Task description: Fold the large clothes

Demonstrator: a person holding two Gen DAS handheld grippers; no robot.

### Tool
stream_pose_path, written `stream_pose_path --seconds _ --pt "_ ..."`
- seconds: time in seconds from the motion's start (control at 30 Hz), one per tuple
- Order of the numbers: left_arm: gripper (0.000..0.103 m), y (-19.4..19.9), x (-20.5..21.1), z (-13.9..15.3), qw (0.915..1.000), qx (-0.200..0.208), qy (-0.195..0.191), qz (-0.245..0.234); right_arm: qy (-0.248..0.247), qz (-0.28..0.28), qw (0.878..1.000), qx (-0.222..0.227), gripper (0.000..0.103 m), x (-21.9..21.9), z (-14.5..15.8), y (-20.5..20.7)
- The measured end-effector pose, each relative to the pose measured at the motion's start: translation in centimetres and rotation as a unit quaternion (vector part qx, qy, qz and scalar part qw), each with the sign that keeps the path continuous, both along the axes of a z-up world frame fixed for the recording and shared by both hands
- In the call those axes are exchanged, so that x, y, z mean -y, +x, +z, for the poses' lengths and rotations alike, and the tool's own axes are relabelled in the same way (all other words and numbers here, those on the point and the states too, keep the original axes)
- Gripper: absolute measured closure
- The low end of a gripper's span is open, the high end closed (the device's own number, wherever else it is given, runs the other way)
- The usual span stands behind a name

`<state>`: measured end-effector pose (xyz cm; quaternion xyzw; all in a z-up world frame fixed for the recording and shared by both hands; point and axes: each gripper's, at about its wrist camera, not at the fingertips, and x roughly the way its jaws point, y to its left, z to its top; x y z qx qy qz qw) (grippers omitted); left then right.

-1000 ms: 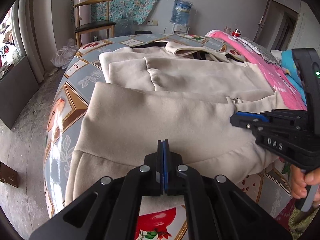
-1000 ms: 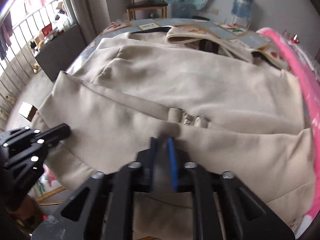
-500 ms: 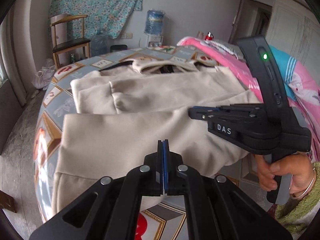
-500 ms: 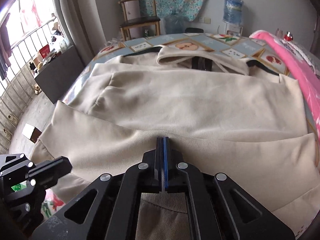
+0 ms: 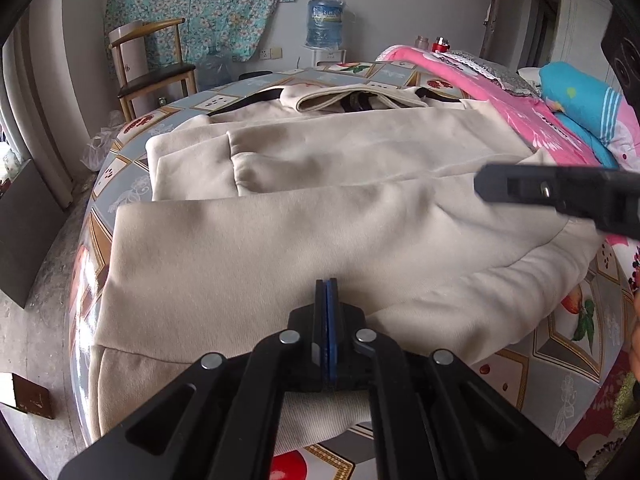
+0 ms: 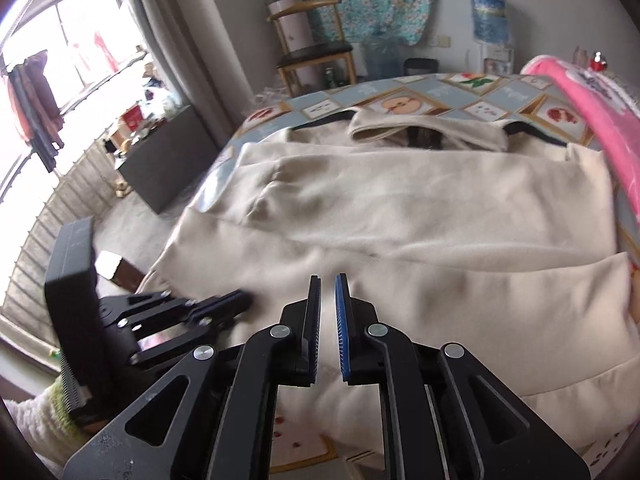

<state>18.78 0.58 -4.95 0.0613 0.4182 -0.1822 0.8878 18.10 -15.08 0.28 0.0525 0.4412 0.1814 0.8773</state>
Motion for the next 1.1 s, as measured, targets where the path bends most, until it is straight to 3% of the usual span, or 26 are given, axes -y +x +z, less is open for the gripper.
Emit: stream_pose_path --seconds 0.13,0.17,0.3,0.4,0.47,0.57,0.73,0.9,0.97,1.1 --pt "0.101 0.1 -0.3 0.3 0.9999 -0.008 -0.008 0.003 -0.041 0.02 0.998 -0.033 0.093 -2.1 -3.0 1.0" --pt "0.101 0.0 -0.5 0.6 0.9999 -0.009 -0.011 0.004 -0.055 0.009 0.997 -0.047 0.098 -2.2 -4.1 1.6" --pt "0.101 -1.3 -1.2 2.7 0.9981 0.011 -0.057 -0.022 0.021 -0.02 0.997 -0.076 0.099 -0.4 -4.9 2.7" --pt "0.101 -1.5 -0.5 3.0 0.9956 0.0 -0.083 -0.042 0.037 -0.021 0.996 -0.08 0.099 0.1 -4.9 2.6" --pt "0.101 -1.2 0.8 2.1 0.9957 -0.021 -0.073 -0.053 0.041 -0.025 0.995 -0.085 0.099 0.3 -4.6 2.4" --pt "0.101 -0.9 2.1 0.4 0.9974 -0.04 -0.031 -0.051 0.031 -0.038 0.997 -0.066 0.088 1.1 -2.9 1.2" --pt "0.101 -0.9 2.0 0.5 0.9973 -0.043 -0.038 -0.046 -0.021 -0.038 0.999 -0.029 0.081 3.2 0.1 -2.3" --pt "0.101 -1.2 2.0 0.4 0.998 -0.036 -0.029 -0.045 -0.098 -0.047 0.993 -0.042 0.081 3.9 -2.3 -4.4" --pt "0.101 -1.1 2.0 0.3 0.998 -0.036 -0.029 -0.044 -0.101 -0.049 0.993 -0.034 0.081 4.3 -3.4 -4.8" --pt "0.101 -0.9 2.1 0.2 0.9979 -0.039 -0.027 -0.045 -0.113 -0.065 0.991 -0.04 0.079 4.1 -2.5 -4.5"
